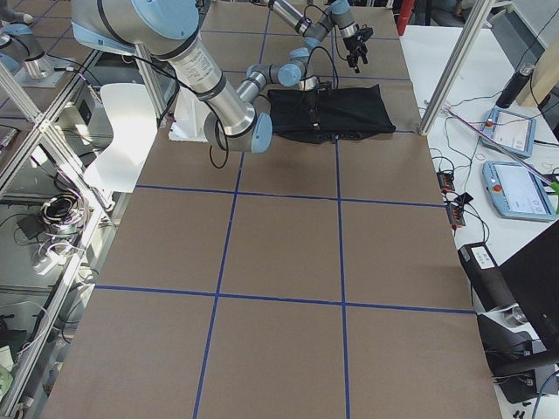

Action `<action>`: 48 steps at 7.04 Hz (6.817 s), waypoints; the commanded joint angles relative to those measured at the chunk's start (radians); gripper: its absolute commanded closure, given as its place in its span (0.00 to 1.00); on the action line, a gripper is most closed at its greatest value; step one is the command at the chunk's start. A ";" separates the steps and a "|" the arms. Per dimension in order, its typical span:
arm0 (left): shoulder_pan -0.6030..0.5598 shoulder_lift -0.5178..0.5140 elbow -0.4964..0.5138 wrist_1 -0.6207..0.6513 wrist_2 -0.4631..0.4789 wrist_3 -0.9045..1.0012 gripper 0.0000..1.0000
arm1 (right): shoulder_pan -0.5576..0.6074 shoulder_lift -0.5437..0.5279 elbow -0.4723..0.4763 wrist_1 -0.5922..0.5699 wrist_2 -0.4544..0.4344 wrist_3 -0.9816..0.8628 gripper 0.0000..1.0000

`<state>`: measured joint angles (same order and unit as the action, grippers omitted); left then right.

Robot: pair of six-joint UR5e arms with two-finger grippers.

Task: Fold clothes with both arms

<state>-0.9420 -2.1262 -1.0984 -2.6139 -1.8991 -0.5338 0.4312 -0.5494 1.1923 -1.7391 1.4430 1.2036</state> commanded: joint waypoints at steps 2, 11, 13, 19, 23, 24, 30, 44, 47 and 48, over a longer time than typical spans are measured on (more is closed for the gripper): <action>0.000 0.000 0.000 0.000 0.000 0.000 0.00 | 0.024 -0.086 0.118 -0.076 0.001 -0.131 0.41; -0.001 0.002 0.000 0.000 0.000 0.000 0.00 | 0.004 -0.173 0.409 -0.091 0.320 -0.088 0.36; -0.001 0.015 0.000 0.000 0.002 0.000 0.00 | -0.046 -0.172 0.405 -0.089 0.338 -0.088 0.40; -0.001 0.015 -0.002 -0.009 0.002 0.000 0.00 | -0.111 -0.208 0.391 -0.097 0.301 -0.139 0.49; -0.001 0.017 0.000 -0.017 0.000 0.000 0.00 | -0.115 -0.221 0.398 -0.123 0.258 -0.212 0.86; -0.001 0.015 -0.001 -0.017 0.000 0.000 0.00 | -0.108 -0.221 0.401 -0.125 0.246 -0.229 0.87; -0.001 0.015 -0.002 -0.018 0.000 -0.017 0.00 | -0.129 -0.452 0.656 -0.120 0.215 -0.115 0.50; 0.000 0.015 -0.002 -0.017 -0.002 -0.020 0.00 | 0.156 0.012 -0.134 0.165 0.206 -0.174 0.00; 0.002 0.015 -0.002 -0.017 -0.002 -0.020 0.00 | 0.155 0.031 -0.135 0.167 0.218 -0.159 0.00; 0.002 0.015 -0.002 -0.017 -0.002 -0.020 0.00 | 0.155 0.037 -0.134 0.167 0.229 -0.153 0.00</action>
<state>-0.9409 -2.1108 -1.0999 -2.6311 -1.9006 -0.5538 0.5861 -0.5202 1.0580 -1.5724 1.6612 1.0447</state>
